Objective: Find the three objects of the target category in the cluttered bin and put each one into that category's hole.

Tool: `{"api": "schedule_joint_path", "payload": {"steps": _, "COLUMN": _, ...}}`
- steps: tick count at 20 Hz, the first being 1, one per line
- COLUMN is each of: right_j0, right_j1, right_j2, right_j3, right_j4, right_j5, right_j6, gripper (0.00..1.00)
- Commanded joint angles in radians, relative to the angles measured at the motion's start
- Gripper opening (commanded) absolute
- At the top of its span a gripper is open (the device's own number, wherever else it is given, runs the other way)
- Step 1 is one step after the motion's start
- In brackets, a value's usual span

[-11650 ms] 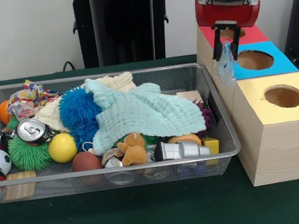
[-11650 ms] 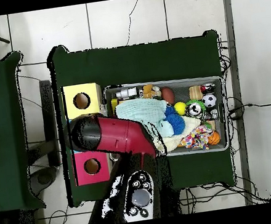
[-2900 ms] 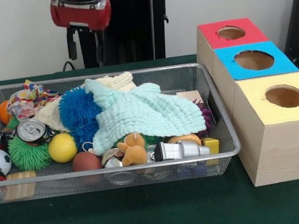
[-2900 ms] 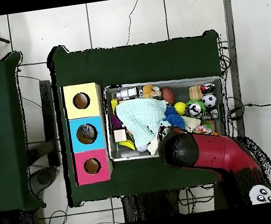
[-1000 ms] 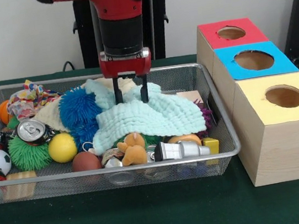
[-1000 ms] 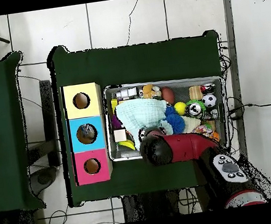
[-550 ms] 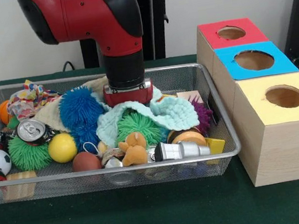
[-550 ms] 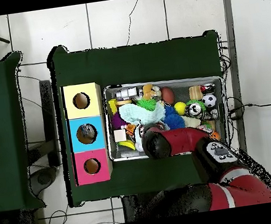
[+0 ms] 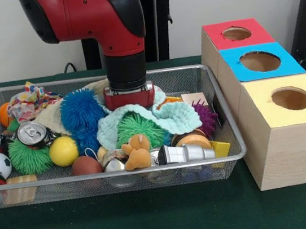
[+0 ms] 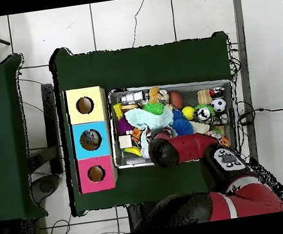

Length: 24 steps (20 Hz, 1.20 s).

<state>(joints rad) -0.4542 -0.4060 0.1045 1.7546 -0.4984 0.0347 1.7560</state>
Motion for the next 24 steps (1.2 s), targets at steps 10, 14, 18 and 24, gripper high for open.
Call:
{"api": "schedule_joint_path", "payload": {"steps": 10, "right_j0": -0.186, "right_j1": -0.263, "right_j2": 0.197, "right_j3": 0.007, "right_j4": 0.006, "right_j5": 0.434, "right_j6": -0.185, "gripper": 0.00}}
{"api": "schedule_joint_path", "payload": {"steps": 14, "right_j0": -0.236, "right_j1": -0.331, "right_j2": 0.248, "right_j3": 0.025, "right_j4": 0.001, "right_j5": 0.522, "right_j6": -0.227, "gripper": 0.00}}
{"api": "schedule_joint_path", "payload": {"steps": 18, "right_j0": -0.271, "right_j1": -0.374, "right_j2": 0.279, "right_j3": 0.030, "right_j4": -0.014, "right_j5": 0.570, "right_j6": -0.237, "gripper": 0.00}}
{"api": "schedule_joint_path", "payload": {"steps": 24, "right_j0": -0.302, "right_j1": -0.428, "right_j2": 0.280, "right_j3": 0.016, "right_j4": -0.037, "right_j5": 0.614, "right_j6": -0.233, "gripper": 0.00}}
